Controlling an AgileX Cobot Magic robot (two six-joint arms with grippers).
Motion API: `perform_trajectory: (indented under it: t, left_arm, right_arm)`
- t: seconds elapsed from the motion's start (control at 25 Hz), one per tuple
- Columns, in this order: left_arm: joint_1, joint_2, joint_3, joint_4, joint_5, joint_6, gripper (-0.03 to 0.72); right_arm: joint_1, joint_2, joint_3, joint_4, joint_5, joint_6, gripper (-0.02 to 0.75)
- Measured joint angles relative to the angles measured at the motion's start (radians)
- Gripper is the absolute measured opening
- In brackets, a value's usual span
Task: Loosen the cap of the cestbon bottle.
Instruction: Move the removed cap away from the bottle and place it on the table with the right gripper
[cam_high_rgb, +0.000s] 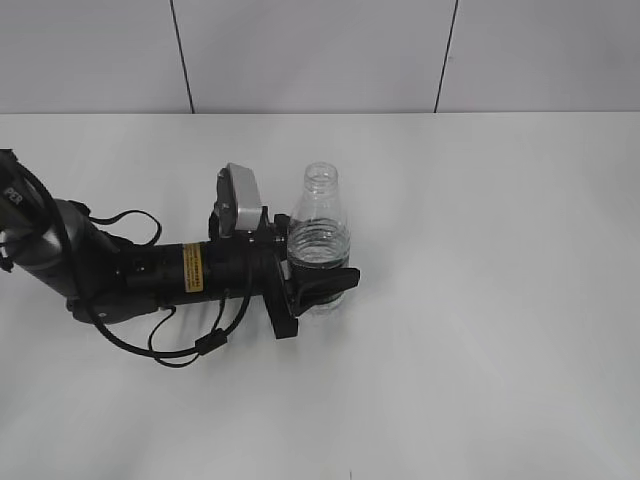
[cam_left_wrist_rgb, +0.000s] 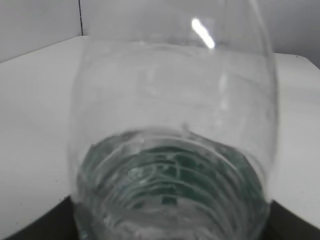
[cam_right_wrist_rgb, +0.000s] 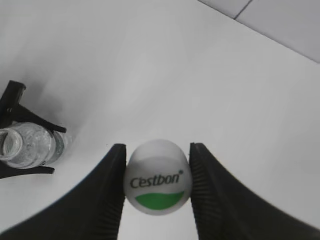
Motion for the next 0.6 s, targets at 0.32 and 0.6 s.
perform_trajectory:
  t: [0.32,0.6]
  left_arm:
    - [-0.001,0.0,0.0,-0.01,0.001,0.003,0.407]
    - [-0.001,0.0,0.0,-0.029,0.004,0.003,0.407]
  right_arm:
    - [-0.126,-0.006,0.031,0.037,0.0,0.024,0.293]
    - [-0.295,-0.006,0.21,0.052,-0.011,-0.002,0.293]
